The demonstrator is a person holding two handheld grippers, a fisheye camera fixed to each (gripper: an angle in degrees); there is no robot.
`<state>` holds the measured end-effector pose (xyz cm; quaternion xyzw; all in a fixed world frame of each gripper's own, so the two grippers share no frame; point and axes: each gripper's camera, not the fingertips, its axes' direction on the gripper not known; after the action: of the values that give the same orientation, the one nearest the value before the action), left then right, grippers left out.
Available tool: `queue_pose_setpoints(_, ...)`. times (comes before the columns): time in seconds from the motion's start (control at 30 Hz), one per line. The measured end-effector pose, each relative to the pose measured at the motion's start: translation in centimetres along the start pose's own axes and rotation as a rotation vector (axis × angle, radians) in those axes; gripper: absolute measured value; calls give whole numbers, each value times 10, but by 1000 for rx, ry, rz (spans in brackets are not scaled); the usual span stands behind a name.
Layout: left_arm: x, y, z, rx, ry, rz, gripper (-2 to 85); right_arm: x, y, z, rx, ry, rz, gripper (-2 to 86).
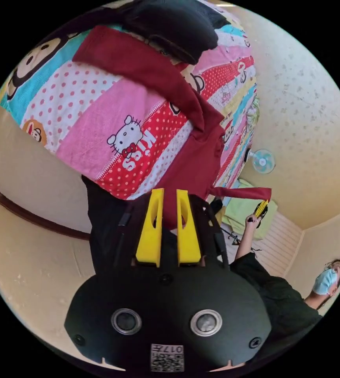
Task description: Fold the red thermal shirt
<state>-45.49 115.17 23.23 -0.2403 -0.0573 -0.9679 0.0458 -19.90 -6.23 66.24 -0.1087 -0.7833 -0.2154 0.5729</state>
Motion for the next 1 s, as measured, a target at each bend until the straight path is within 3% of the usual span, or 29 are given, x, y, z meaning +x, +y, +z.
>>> queue_pose_setpoints(0.13,-36,-44,-25,229,310,-121,100,22,58,150,-250,-67,92,19)
queue_pose_setpoints(0.27,-67,-82,-41,389,372,-232,103,42,126,243,-437,-235,255,10)
queue_pose_setpoints(0.4,-106,-108,-43,513,391,-417,121,45,151,254,-457,-184,335,7)
queue_pose_setpoints(0.53,-134,-124,-24,586,553,-508,108,43,142,235,-460,21,358,5)
queue_pose_setpoints(0.7,-147,-123,-15,592,667,-435,38,42,123,226,-424,135,383,5)
queue_pose_setpoints(0.77,-135,-105,-31,611,545,-435,35,41,121,230,-383,112,404,7)
queue_pose_setpoints(1.0,11,-40,-109,592,216,114,35,11,140,285,-482,-2,336,36)
